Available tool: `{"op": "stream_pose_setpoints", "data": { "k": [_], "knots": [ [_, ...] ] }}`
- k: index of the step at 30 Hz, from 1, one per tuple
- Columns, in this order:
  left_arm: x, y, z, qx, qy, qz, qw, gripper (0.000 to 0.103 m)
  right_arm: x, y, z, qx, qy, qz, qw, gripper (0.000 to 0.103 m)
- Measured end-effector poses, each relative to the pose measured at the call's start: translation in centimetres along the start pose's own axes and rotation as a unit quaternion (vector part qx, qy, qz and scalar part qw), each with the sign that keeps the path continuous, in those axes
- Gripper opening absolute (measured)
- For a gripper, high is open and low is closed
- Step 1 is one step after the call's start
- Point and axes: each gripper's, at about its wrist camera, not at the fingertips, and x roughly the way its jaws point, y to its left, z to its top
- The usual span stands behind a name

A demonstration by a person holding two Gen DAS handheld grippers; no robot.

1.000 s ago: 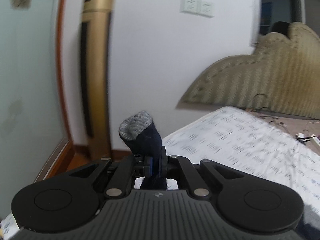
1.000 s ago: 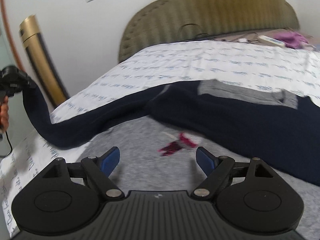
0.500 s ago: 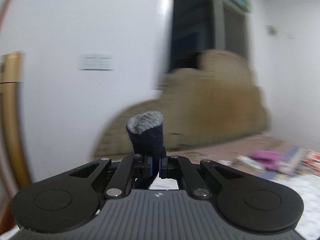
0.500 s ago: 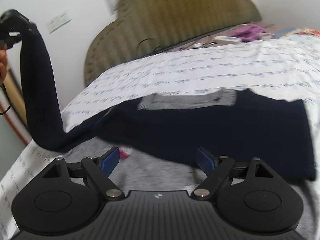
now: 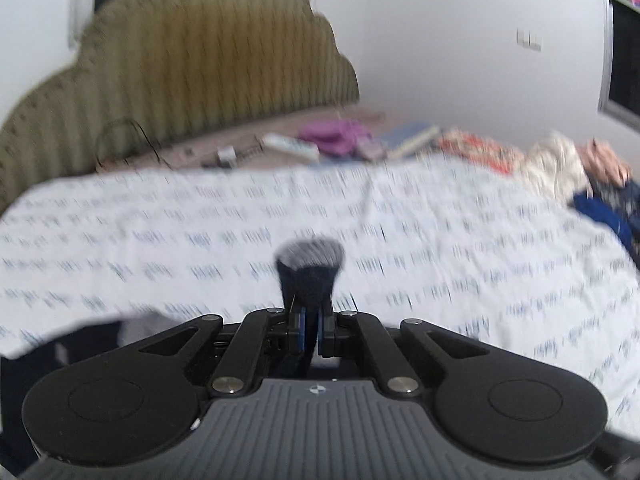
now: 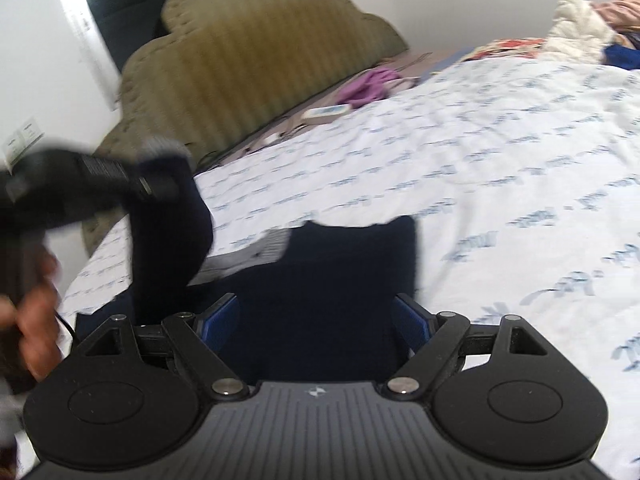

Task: Fold small clothes

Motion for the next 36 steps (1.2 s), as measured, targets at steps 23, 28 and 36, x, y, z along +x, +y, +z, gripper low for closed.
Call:
{"op": "stream_pose_setpoints", "data": {
  "k": [23, 28, 36],
  "knots": [
    [-5.7, 13.0, -2.7, 0.077, 0.01, 0.112, 0.9907, 0.103, 7.2, -0.8, 4.8, 0.051, 0.04, 0.091, 0.994, 0.086],
    [-5.3, 22.0, -3.4, -0.015, 0.041, 0.205, 0.9777, 0.101, 11.6, 0.0, 5.0, 0.036, 0.073, 0.057, 0.995, 0.049],
    [-2.9, 31.5, -3.7, -0.25, 0.082, 0.118, 0.9577, 0.082, 7.8, 1.8, 4.3, -0.068, 0.02, 0.007, 0.997, 0.012]
  ]
}}
